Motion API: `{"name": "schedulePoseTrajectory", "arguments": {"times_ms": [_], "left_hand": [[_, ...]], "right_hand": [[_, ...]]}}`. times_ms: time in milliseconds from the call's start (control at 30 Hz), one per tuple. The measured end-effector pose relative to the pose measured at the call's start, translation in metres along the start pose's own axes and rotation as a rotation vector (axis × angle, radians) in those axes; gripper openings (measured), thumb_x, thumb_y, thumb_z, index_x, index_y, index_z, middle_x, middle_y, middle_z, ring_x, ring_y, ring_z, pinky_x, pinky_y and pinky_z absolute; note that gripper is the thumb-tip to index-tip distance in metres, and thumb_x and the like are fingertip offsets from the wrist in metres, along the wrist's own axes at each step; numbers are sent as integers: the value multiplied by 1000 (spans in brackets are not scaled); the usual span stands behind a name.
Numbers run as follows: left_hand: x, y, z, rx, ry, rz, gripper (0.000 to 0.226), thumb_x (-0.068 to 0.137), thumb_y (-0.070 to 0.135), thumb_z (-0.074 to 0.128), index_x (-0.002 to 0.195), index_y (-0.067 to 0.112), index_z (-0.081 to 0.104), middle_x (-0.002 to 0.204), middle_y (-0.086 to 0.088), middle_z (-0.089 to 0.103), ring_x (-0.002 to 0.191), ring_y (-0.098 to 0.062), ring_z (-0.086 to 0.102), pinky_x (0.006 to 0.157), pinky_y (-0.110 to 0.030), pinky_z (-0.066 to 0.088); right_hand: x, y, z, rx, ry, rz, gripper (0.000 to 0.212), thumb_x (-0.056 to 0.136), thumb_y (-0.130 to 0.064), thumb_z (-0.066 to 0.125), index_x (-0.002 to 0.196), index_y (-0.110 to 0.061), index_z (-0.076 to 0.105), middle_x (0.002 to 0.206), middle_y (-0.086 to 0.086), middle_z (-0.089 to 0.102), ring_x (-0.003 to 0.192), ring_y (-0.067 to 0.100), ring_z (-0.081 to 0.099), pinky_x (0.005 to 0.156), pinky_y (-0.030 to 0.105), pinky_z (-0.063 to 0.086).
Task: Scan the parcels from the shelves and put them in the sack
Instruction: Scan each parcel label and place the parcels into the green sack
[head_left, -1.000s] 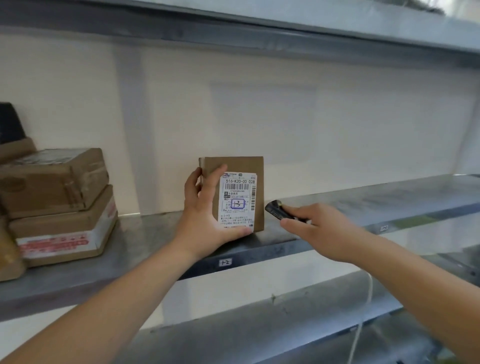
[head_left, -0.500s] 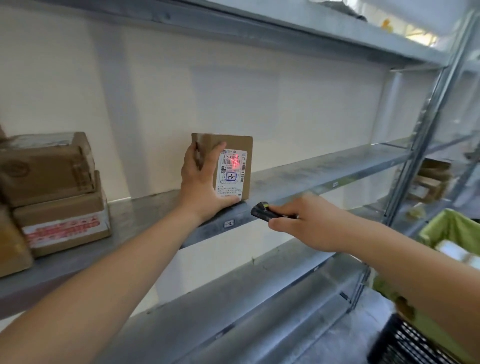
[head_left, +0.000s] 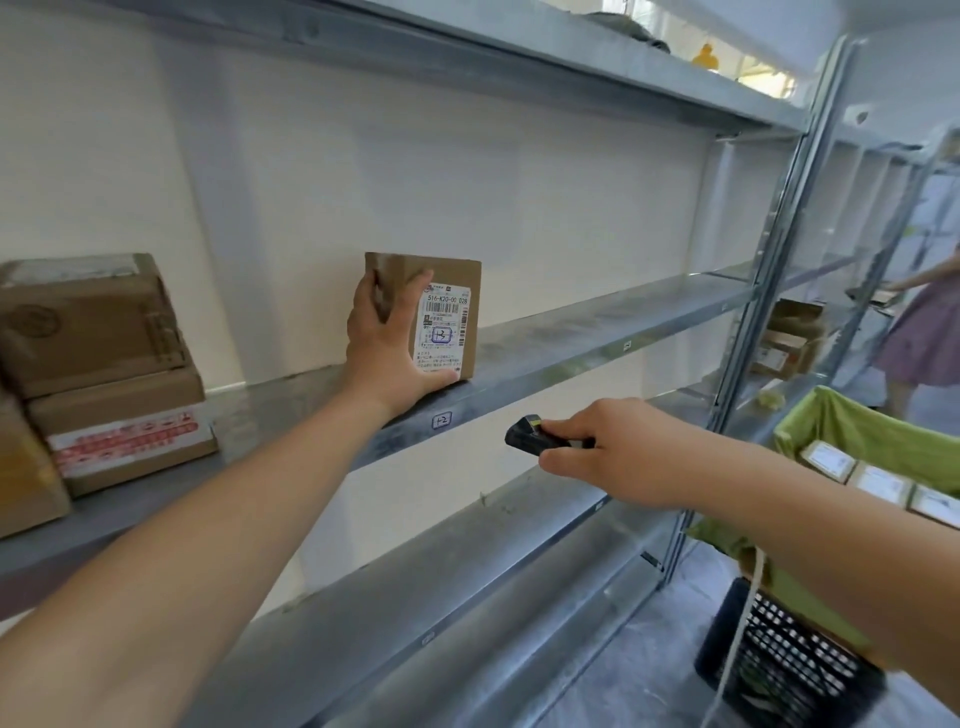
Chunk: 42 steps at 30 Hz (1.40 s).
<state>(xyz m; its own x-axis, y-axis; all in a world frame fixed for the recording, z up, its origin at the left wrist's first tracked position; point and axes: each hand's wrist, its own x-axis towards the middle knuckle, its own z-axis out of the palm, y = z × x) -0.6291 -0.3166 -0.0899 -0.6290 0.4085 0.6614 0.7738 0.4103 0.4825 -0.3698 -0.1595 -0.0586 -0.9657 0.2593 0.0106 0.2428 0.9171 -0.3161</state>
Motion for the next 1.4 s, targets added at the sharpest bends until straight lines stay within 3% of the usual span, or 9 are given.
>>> {"name": "schedulePoseTrajectory", "arguments": {"times_ms": [67,233,400,533,633,833,1000,1167,1400], "left_hand": [[-1,4,0,-46,-3,-20,130,52,53,100,150,67,16,169,4,-2,155,-34,15,124,-44,23],[-14,26,7,-443,18,-100,137,50,41,105,151,66,17,154,8,23,137,-3,36,110,-20,30],[-26,59,13,-511,-115,-60,137,44,51,103,150,70,18,152,16,30,130,19,32,108,-23,38],[-32,90,37,-532,-266,-47,136,41,49,103,147,73,21,155,12,31,140,-8,42,117,-46,43],[-35,109,72,-578,-377,-56,136,38,45,102,146,73,25,154,8,35,135,-14,52,114,-48,47],[-40,153,174,-623,-554,-38,131,40,39,102,140,78,26,150,4,42,132,-17,56,113,-48,48],[-47,200,277,-656,-686,-32,132,37,42,100,144,73,27,151,5,37,134,-11,50,115,-46,46],[-61,255,384,-761,-846,-80,132,37,38,103,144,69,32,149,-4,48,129,-21,60,109,-51,51],[-59,313,502,-803,-1023,-147,139,40,36,105,151,63,26,150,-2,50,126,-18,63,106,-49,54]], "right_hand": [[-2,3,1,4,6,13,48,96,-63,53,135,-38,64,80,-3,66,59,12,58,46,19,41],[0,20,1,102,99,61,52,98,-58,54,146,-38,56,79,-3,66,54,11,55,43,19,38],[1,54,-1,224,209,153,45,99,-53,56,139,-35,60,76,-4,65,51,10,55,41,19,37],[-3,91,-1,285,262,228,29,101,-49,53,117,-28,67,72,3,64,54,14,54,46,26,39],[-9,123,1,308,258,285,27,101,-48,54,118,-30,65,81,7,70,61,17,60,52,31,45],[-37,202,12,294,254,403,29,98,-41,59,124,-29,66,76,0,69,40,0,53,38,18,36],[-65,294,22,278,241,551,34,92,-43,63,124,-32,65,88,-5,72,56,7,63,47,20,48],[-96,393,30,257,227,693,55,87,-59,69,134,-30,63,118,-1,72,98,18,68,88,38,57],[-112,501,25,300,238,843,56,91,-53,66,141,-28,61,119,0,72,97,19,67,86,38,57]]}}
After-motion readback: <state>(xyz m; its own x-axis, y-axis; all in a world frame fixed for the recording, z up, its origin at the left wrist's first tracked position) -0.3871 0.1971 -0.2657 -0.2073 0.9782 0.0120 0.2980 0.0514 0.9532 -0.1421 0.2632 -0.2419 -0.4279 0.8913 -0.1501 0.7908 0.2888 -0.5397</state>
